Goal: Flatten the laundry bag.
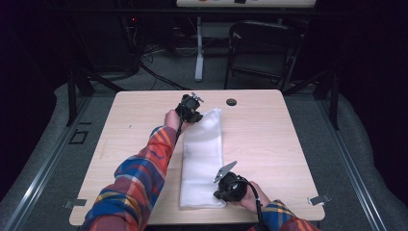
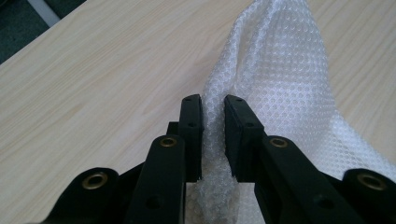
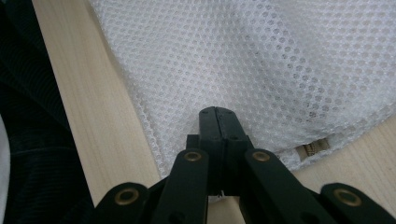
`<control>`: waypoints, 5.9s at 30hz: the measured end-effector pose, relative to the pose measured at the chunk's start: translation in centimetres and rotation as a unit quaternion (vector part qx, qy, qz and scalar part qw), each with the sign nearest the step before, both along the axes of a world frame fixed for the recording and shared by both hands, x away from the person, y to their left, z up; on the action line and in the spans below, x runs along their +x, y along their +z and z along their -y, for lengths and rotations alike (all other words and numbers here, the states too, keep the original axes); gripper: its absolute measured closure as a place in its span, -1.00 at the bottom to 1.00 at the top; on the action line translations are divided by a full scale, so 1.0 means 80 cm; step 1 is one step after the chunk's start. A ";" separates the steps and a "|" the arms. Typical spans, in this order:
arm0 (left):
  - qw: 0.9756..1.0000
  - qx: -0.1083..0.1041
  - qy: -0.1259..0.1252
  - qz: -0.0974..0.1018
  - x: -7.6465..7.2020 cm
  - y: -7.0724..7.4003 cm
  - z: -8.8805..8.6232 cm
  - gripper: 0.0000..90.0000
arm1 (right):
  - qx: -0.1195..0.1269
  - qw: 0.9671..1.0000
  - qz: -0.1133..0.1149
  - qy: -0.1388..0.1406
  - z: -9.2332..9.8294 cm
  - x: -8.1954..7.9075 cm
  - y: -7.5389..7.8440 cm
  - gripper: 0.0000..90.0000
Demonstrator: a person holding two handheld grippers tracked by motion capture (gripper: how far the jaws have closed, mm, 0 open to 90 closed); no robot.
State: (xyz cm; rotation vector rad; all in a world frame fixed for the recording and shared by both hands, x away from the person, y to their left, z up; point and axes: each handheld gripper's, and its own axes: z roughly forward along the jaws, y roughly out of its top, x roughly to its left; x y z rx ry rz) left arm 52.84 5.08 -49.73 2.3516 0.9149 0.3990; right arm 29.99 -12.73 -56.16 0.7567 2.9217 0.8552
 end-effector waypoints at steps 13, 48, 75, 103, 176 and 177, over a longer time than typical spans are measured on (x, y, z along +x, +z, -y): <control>0.999 0.010 0.032 0.021 0.008 0.017 -0.005 -0.40 | 0.004 1.000 -0.003 -0.002 -0.001 0.000 0.000 1.00; 0.997 -0.022 -0.072 -0.029 -0.151 -0.005 -0.049 -0.85 | -0.026 0.993 0.025 -0.115 0.057 0.027 0.030 -0.92; 0.994 -0.029 -0.086 -0.061 -0.211 -0.020 -0.051 -0.95 | -0.019 0.992 0.025 -0.120 0.063 0.030 0.033 -1.00; 0.977 -0.038 -0.200 -0.065 -0.289 -0.043 -0.003 -0.52 | -0.036 0.992 0.008 -0.119 0.062 0.034 0.025 -0.93; 0.980 -0.043 -0.187 -0.054 -0.276 -0.051 -0.006 0.90 | -0.031 0.998 0.024 -0.056 0.010 0.026 0.009 1.00; 0.980 -0.043 -0.186 -0.054 -0.276 -0.051 -0.006 0.90 | -0.018 0.997 0.024 -0.064 0.008 0.026 0.004 1.00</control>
